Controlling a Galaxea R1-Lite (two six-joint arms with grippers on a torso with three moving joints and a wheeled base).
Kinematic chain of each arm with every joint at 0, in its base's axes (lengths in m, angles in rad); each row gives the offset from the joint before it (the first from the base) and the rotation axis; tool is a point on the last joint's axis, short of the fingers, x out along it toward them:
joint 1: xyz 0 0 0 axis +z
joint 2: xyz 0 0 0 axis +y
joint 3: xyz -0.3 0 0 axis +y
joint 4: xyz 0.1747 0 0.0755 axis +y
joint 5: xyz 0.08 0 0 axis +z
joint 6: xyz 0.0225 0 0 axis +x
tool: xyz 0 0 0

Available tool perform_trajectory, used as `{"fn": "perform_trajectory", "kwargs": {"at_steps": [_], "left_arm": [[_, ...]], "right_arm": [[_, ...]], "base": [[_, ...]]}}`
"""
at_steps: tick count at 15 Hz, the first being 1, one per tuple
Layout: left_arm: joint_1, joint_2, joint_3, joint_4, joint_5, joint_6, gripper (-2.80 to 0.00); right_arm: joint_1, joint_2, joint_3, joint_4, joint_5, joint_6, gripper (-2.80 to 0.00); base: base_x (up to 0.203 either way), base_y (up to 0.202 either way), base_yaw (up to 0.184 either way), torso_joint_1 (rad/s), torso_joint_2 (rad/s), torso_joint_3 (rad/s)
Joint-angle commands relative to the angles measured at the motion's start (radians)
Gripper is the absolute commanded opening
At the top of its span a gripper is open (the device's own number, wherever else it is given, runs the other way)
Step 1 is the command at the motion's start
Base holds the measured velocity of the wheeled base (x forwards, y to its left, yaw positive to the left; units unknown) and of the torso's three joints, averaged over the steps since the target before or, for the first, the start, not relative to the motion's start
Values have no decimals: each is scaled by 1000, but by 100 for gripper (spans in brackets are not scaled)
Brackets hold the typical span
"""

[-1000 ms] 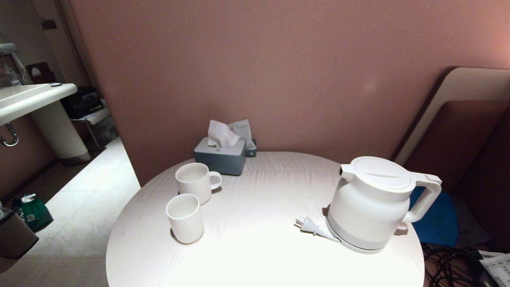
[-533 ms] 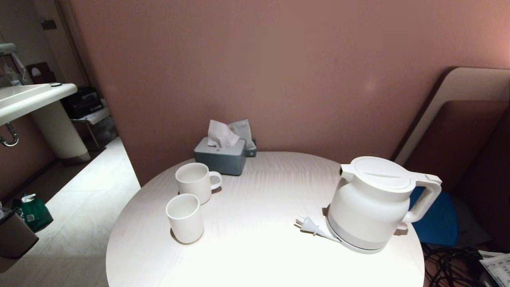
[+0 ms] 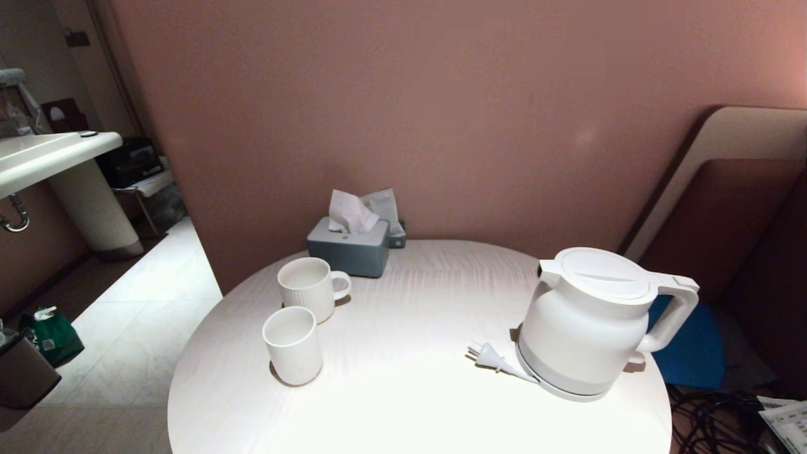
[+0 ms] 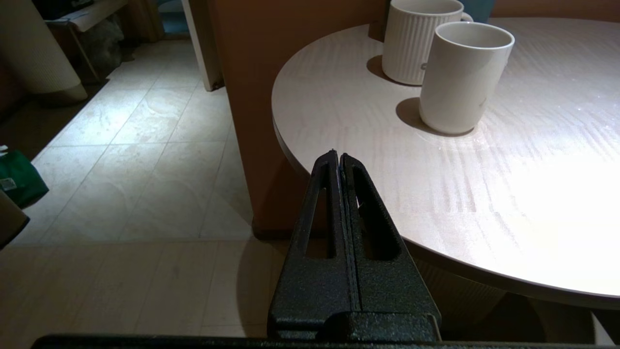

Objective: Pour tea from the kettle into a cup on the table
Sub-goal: Pick up the cup

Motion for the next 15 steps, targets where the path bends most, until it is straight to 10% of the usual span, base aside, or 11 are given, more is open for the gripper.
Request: {"fn": "perform_trajectory", "kwargs": {"at_steps": [1,15], "left_arm": [[0,1,0,0,2,-1,-280],[0,1,0,0,2,-1,-280]], "right_arm": [[0,0,0,0,0,-1,-280],[0,0,0,0,0,-1,-280]], "base": [[0,0,0,0,0,0],[0,0,0,0,0,0]]}}
